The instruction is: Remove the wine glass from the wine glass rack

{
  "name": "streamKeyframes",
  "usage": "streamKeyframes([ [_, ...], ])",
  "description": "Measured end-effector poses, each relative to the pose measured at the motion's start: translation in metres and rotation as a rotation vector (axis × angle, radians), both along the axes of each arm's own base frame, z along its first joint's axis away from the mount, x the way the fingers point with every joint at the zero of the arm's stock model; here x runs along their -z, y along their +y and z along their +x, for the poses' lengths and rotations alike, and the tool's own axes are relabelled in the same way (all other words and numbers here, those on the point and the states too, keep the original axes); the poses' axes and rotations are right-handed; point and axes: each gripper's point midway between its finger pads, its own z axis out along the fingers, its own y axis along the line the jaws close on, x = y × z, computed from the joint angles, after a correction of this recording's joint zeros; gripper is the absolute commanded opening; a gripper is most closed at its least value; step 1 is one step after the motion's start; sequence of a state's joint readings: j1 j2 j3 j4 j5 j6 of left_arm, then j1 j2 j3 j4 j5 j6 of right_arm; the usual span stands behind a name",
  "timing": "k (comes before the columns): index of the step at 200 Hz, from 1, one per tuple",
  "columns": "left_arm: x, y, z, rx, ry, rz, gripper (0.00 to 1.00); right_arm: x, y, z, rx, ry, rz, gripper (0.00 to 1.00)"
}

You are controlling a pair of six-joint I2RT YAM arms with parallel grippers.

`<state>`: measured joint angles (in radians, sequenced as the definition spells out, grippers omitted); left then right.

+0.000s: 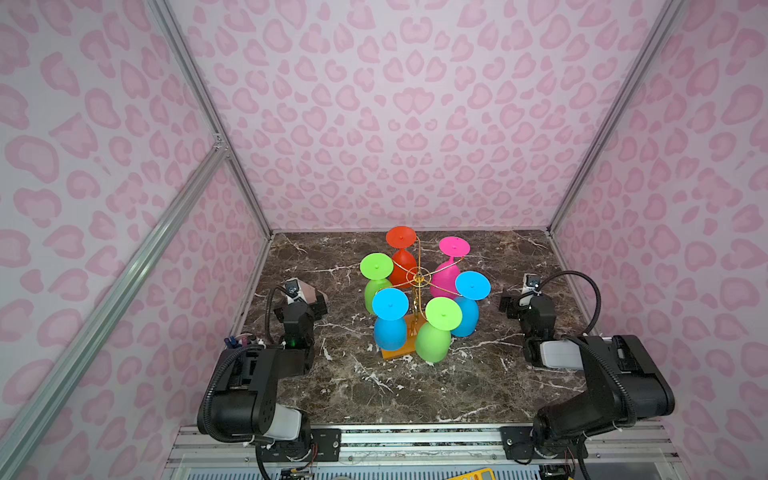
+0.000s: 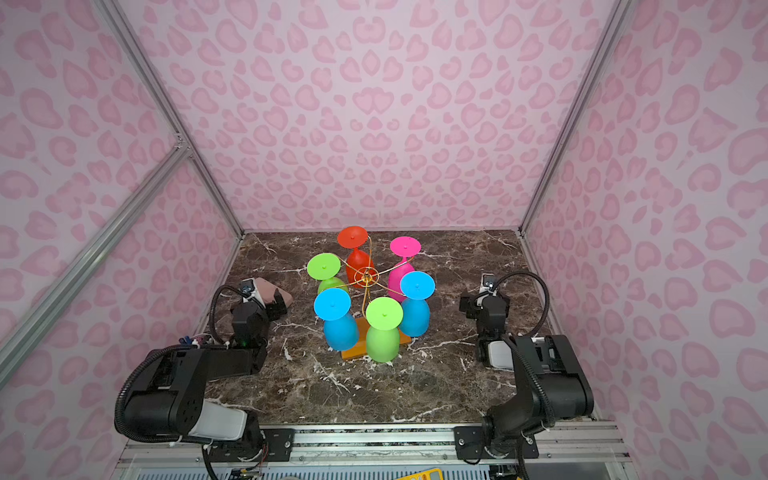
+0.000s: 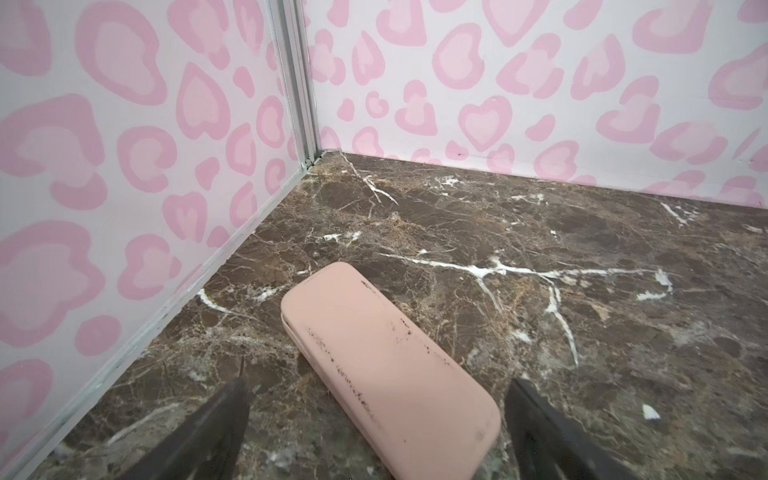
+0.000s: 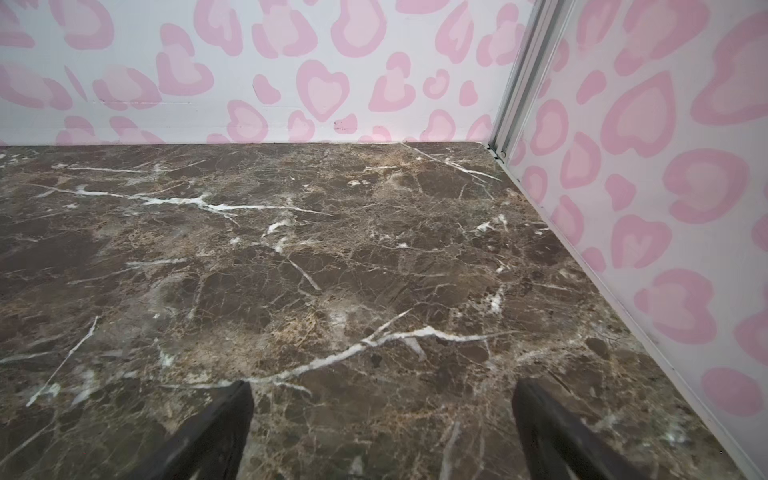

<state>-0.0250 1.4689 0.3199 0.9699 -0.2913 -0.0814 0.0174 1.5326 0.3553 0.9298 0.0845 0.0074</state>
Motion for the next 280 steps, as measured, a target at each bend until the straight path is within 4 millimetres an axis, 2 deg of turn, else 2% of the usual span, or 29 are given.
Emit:
streamKeyframes([
  [231, 0.000, 0.001, 0.000, 0.006, 0.004, -0.005, 0.97, -0.001, 0.000, 0.000, 0.000, 0.000, 0.000, 0.99],
  [242, -0.008, 0.000, 0.002, -0.002, 0.021, 0.000, 0.98, -0.012, 0.000, 0.004, 0.013, 0.007, -0.008, 0.99],
  [251, -0.028, -0.001, 0.006, -0.008, 0.004, 0.002, 0.97, -0.032, -0.002, 0.012, 0.039, 0.004, -0.010, 0.99],
  [265, -0.084, 0.001, 0.009, -0.025, -0.102, -0.012, 0.97, -0.090, -0.008, 0.029, 0.097, -0.057, 0.032, 0.99],
  [280, -0.140, 0.005, -0.001, -0.051, -0.219, -0.031, 0.97, -0.143, -0.016, 0.035, 0.155, -0.120, 0.138, 0.99],
])
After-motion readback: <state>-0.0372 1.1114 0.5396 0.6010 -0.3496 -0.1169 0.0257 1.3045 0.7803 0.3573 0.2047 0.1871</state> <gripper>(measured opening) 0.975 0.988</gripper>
